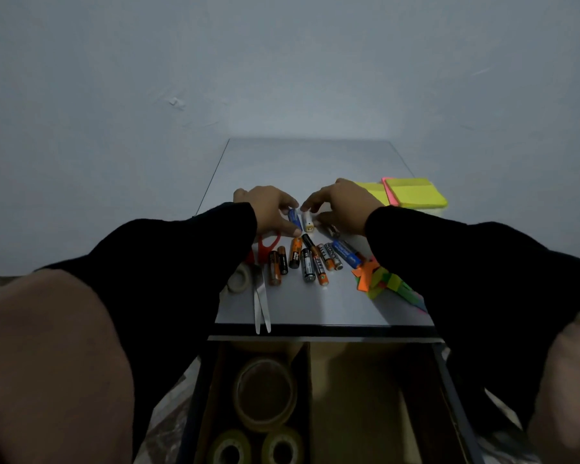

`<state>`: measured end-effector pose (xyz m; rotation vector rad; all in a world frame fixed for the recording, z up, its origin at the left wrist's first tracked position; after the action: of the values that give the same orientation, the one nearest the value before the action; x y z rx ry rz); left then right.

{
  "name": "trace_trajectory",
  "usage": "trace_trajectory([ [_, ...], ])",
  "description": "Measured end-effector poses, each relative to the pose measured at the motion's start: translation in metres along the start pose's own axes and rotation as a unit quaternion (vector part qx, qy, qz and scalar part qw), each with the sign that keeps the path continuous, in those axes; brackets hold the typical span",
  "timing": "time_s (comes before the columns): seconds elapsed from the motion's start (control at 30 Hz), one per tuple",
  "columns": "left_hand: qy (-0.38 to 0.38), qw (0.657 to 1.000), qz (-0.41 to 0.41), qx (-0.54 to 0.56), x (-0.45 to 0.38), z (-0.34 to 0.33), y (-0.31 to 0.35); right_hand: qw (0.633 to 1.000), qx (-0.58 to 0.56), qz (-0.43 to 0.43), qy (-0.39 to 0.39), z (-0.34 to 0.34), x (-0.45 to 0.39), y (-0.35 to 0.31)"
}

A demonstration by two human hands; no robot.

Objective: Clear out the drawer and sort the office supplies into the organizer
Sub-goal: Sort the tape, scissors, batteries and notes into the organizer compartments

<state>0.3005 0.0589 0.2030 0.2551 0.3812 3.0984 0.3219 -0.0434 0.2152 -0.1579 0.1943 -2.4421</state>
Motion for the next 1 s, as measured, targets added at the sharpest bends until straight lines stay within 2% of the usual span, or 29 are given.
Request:
trace_trajectory([
  [0.3,0.008,1.0,-0.001,0.026,-0.01,-0.003,-0.004,0.999,-0.04,-0.016,0.007,0.021,0.003,0.005],
  [0.47,-0.01,0.999,-0.012,0.031,-0.015,-0.006,-0.004,0.993,-0.097,-0.045,-0.046,0.039,0.02,0.02],
  [0.63,-0.024,0.999,-0.013,0.04,-0.021,-0.007,-0.003,0.99,-0.051,-0.06,-0.12,0.015,0.025,0.021],
  [0.83,-0.023,0.999,-0.013,0.04,-0.025,-0.007,0.0,0.995,0.027,-0.048,-0.082,0.008,0.021,0.011],
  [1.0,-0.01,0.999,-0.016,0.032,-0.026,-0.007,-0.001,0.994,0.0,-0.057,-0.096,0.006,0.018,0.011],
])
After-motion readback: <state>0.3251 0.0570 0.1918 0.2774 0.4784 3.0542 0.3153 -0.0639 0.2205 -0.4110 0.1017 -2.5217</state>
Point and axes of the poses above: each hand's wrist, its own x-axis away from the middle knuckle, its own z-axis out of the back of the hand, y = z × x, the point moved 9 cm from there along -x, towards the middle knuckle, and after that the axes turned 7 degrees about -y, right-handed, at the moved point
